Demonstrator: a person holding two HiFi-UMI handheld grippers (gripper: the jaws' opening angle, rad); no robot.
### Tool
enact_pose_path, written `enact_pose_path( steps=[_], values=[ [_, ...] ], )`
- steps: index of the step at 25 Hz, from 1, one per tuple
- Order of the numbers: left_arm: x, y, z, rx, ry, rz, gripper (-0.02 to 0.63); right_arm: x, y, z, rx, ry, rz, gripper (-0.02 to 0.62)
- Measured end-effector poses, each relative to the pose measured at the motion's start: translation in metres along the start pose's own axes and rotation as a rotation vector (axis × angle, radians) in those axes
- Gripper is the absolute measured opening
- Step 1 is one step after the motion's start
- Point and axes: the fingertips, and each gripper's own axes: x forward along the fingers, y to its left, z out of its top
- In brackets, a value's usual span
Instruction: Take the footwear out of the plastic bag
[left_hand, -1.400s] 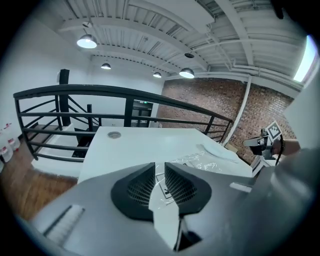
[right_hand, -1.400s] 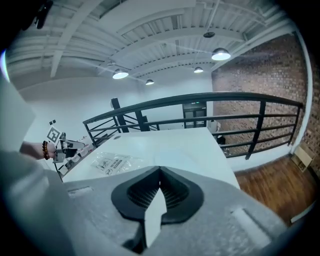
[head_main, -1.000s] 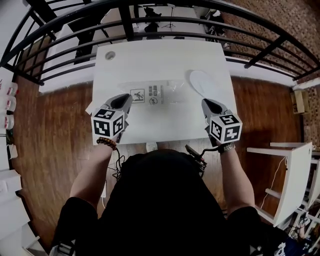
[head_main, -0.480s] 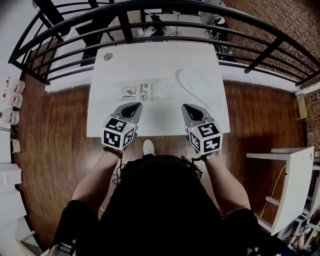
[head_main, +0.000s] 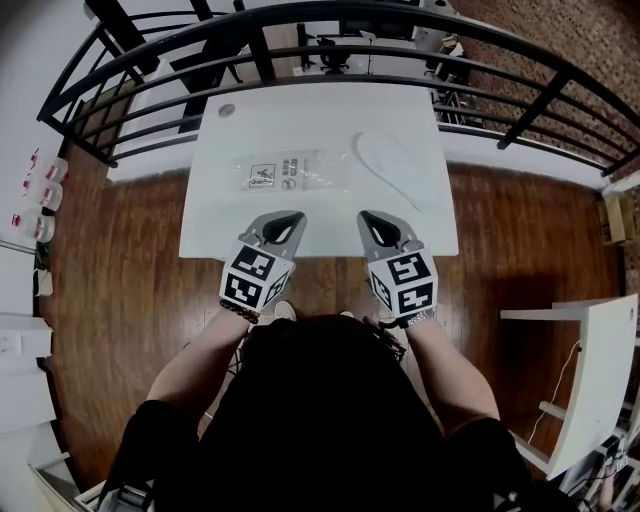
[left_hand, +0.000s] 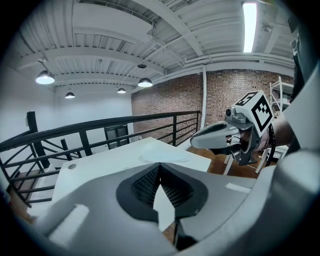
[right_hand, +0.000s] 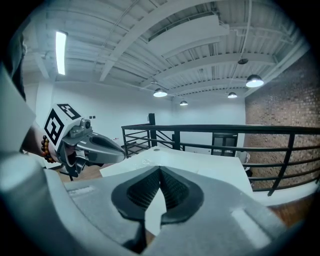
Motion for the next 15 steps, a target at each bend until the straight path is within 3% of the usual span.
enact_pose_path(
  steps=[15],
  values=[
    [-0.031, -0.004, 0.011, 0.089, -0.086, -0.046, 0.017, -0.001, 0.047, 0.021, -0.044, -0.044, -0.049, -0.008]
  ],
)
